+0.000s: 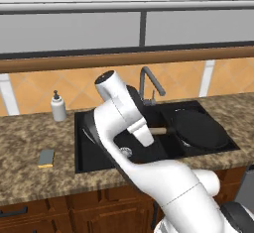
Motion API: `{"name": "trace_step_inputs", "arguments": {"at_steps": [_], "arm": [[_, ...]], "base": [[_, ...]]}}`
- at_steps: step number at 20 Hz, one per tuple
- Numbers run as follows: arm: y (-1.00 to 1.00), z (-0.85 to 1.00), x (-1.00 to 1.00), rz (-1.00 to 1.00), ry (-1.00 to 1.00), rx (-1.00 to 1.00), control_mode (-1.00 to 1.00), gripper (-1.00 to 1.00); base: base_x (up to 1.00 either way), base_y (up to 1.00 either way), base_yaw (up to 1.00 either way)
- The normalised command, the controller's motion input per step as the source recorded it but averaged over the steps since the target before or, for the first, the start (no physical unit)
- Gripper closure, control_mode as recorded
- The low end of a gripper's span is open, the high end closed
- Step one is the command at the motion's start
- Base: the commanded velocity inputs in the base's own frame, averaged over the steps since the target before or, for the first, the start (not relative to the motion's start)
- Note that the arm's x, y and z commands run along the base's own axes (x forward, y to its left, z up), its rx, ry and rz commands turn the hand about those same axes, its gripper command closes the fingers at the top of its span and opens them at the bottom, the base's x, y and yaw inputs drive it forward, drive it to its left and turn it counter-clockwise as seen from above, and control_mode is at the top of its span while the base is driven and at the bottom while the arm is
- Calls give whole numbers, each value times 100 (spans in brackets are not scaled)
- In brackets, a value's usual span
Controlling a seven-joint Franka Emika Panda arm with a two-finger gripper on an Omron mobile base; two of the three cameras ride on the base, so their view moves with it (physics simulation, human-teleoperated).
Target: Pick the pan and sponge and place them into the sink. Then turn on the water.
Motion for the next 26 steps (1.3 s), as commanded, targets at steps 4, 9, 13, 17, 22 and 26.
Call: {"name": "trace_step_inputs", "arguments": {"at_steps": [4,9,13,17,22,26], "arm": [[33,-51,61,15,-5,13,-100,100],[15,-44,57,21,-13,4,-100,100],[18,-42,35,17,1,5,-100,100],[28,-45,3,9,5,7,-100,100],[30,-32,1,7,2,6,-100,100],[6,-8,25,5,3,3,-100,100]], "base": [[0,0,0],[0,0,0],[0,0,0],[0,0,0],[0,0,0],[0,0,0]]}}
